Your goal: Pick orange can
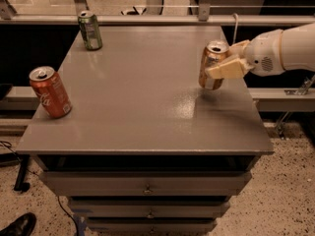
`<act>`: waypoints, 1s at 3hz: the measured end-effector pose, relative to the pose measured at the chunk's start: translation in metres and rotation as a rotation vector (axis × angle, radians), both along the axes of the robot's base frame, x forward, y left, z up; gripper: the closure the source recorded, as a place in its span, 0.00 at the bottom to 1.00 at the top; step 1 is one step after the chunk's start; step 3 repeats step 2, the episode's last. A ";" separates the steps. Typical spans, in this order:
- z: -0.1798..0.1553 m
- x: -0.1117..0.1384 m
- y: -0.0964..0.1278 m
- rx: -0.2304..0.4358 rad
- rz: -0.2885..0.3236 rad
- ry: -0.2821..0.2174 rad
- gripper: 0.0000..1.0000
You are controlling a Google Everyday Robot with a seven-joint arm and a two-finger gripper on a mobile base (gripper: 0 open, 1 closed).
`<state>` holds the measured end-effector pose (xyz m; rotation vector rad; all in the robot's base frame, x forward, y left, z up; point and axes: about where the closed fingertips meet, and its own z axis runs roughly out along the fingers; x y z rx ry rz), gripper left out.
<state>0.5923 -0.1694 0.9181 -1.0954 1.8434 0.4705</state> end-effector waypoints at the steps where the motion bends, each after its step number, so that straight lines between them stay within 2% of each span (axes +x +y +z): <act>1: 0.040 0.012 -0.003 -0.021 0.016 -0.068 1.00; 2: 0.051 0.015 -0.004 -0.019 0.015 -0.088 1.00; 3: 0.051 0.015 -0.004 -0.019 0.015 -0.088 1.00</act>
Offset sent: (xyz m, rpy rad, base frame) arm 0.0102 -0.0027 0.0331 -0.0171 -0.0570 0.0136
